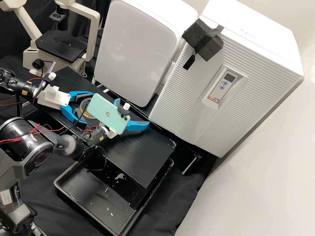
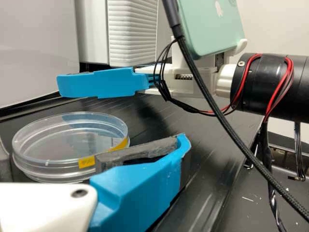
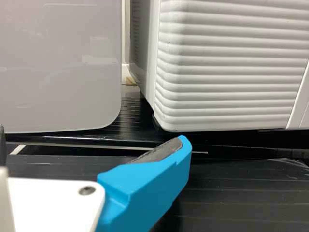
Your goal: Place the petri dish on the microscope
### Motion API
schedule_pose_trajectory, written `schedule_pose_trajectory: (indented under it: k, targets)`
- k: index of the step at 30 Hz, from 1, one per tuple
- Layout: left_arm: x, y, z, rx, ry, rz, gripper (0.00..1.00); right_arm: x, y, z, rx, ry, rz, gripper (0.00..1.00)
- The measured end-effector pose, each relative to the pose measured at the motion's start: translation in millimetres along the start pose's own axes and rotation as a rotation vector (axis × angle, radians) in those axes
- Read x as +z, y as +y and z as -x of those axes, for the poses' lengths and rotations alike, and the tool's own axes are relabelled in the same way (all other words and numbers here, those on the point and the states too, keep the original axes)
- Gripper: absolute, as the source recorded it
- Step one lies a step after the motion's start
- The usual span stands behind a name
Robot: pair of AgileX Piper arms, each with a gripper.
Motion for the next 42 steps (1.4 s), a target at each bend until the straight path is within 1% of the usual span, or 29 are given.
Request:
schedule_pose_trajectory:
  k: [7,11,14,22,42]
  targets:
    - [0,0.1,0,0.001,0.002,-0.005,0.00,0,0,0,0.000,0.000,0.000,1.00]
    - [-1,0.8,0,0.009,0.012,0.003,0.00,0,0,0,0.000,0.000,0.000,1.00]
    - [-2,1.1,0,0.012,0.017,-0.003,0.00,0,0,0,0.000,0.000,0.000,1.00]
    - [-5,0.9,2,0.012,0.027,0.000,0.00,0,0,0,0.000,0.000,0.000,1.00]
    - [-12,2.9,5,0.032,0.034,0.003,0.00,0,0,0,0.000,0.000,0.000,1.00]
